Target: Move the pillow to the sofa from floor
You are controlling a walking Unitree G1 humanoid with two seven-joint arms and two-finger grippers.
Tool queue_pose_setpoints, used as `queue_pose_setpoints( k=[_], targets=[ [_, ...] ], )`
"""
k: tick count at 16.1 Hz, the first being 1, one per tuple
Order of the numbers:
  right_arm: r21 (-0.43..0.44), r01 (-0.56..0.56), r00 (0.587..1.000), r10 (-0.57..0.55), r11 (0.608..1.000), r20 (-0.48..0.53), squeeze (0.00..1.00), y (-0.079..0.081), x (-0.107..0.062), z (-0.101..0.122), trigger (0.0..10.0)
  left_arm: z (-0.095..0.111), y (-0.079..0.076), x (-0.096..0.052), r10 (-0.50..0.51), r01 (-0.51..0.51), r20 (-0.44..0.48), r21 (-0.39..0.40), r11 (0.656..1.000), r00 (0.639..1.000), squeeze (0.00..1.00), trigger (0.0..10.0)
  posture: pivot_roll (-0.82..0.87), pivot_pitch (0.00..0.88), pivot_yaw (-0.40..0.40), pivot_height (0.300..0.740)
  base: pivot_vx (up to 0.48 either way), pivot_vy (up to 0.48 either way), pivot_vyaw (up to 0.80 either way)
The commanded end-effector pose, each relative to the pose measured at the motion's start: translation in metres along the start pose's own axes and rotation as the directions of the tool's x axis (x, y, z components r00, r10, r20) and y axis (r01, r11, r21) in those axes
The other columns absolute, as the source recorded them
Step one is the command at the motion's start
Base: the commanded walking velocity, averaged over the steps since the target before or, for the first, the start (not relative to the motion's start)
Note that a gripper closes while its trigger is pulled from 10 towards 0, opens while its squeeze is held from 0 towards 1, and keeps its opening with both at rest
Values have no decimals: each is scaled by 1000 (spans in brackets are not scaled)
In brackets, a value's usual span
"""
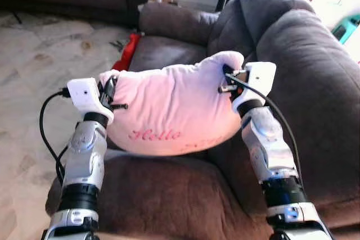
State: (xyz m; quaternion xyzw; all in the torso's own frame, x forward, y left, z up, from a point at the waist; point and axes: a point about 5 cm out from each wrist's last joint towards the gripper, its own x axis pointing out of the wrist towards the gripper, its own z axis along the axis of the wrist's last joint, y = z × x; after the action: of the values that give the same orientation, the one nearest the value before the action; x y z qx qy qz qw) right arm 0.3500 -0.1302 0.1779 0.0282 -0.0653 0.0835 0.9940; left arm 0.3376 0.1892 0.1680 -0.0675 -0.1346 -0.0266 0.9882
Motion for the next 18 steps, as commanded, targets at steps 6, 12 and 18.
queue_pose_setpoints(
  k=[6,12,18],
  targets=[
    [10,-23,998,22,1000,61,0,4,4,15,10000,9,-11,5,-55,55,47,3,998,997,0,10000,24,0,-124,740,299,0,-129],
    [-17,-9,999,10,1000,53,0,2,3,12,10000,8,-11,4,-56,56,35,14,998,998,0,10000,23,0,-124,740,86,0,-126],
    [-13,59,998,-59,998,-29,0,-7,-9,-7,10000,2,-7,-7,-68,68,-3,16,998,998,0,10000,23,0,-120,740,0,0,0]
  ],
)
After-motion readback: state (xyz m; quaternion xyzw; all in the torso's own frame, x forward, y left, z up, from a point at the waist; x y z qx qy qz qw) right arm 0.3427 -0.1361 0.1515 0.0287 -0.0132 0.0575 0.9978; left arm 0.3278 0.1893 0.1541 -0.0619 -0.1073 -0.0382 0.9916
